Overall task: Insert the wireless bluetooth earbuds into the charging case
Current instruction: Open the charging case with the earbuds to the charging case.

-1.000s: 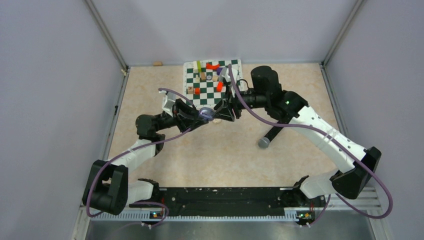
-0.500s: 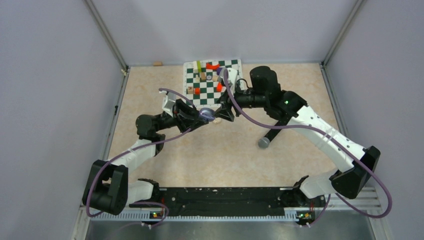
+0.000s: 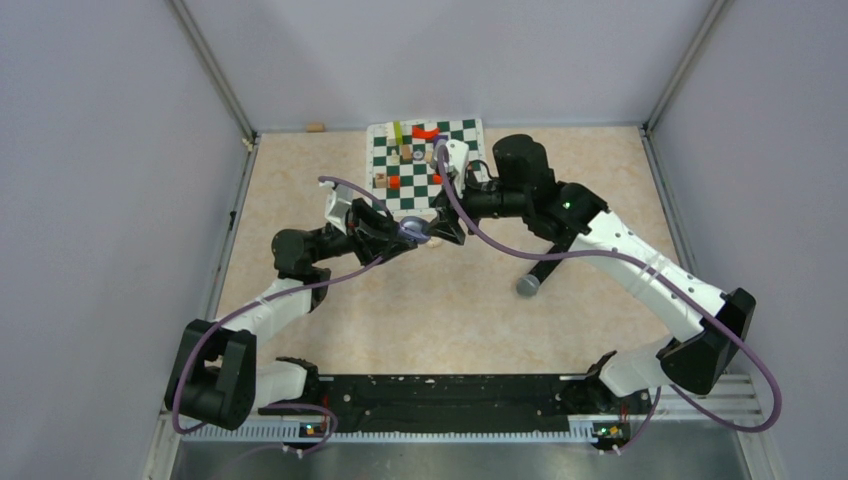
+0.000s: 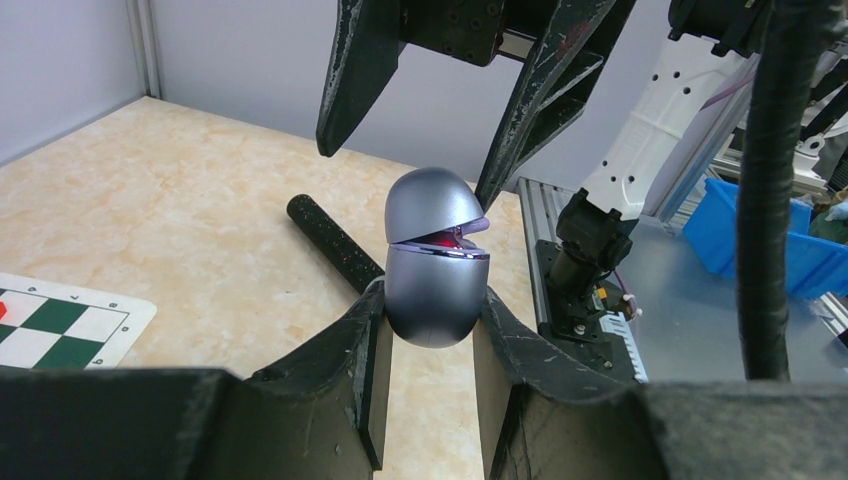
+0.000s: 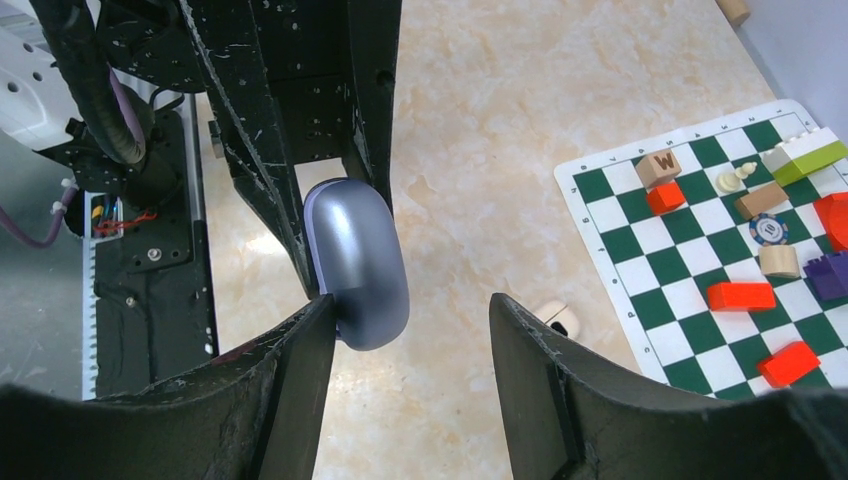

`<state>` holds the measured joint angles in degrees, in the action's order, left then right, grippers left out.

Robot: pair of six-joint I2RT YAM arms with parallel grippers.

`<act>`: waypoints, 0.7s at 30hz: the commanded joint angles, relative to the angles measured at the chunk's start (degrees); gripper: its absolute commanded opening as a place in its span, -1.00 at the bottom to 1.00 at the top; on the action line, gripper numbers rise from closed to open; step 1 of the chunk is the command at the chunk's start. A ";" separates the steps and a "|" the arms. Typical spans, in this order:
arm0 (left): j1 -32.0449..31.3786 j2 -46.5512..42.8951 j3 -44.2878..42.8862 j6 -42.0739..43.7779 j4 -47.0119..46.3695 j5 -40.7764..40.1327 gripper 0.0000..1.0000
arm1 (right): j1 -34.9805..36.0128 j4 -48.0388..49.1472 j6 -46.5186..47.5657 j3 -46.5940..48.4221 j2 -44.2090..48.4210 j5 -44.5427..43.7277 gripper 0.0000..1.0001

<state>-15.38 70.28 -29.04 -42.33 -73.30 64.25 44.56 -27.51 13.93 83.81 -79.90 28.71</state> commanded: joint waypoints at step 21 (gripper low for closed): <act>-0.67 -0.70 -2.42 -0.17 -3.00 0.84 -1.00 | 3.76 -1.26 1.73 7.26 -1.77 -6.50 0.18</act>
<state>-15.70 70.39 -29.63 -42.28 -72.77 64.88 47.88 -28.75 14.11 87.29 -82.76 25.50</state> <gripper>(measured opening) 0.367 0.586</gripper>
